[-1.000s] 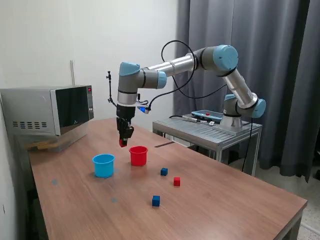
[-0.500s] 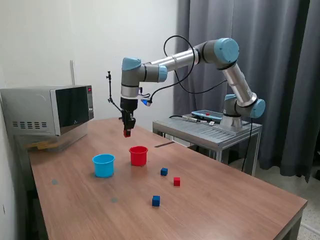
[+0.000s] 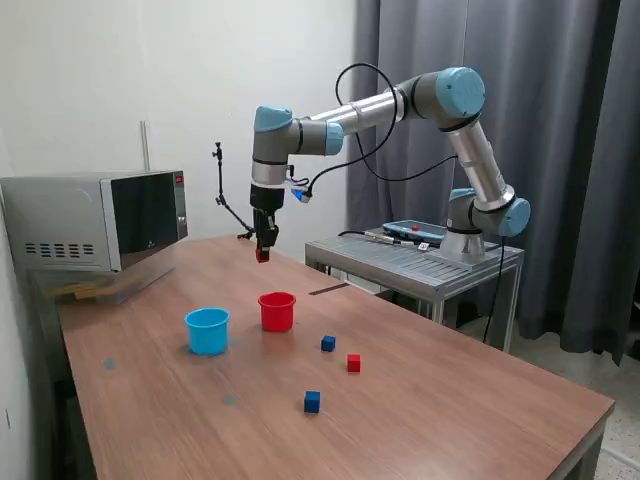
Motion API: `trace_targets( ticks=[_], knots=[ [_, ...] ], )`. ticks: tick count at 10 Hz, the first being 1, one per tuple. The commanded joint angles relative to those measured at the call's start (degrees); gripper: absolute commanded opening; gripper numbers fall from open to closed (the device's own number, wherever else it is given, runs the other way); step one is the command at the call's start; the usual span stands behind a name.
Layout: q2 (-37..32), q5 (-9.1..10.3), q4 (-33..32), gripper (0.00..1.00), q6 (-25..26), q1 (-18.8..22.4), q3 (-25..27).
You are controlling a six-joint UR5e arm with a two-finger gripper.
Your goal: Place red objects in the red bin, and blue objects in the blue bin.
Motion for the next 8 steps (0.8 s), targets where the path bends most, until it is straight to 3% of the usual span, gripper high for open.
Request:
trace_targets(
  ticks=[1,8],
  knots=[
    [-4.5,-0.09,-1.2,0.0,0.5,-0.7,5.2],
    [-7.9,0.61,-4.1,0.0,4.9,1.2,15.8]
  ],
)
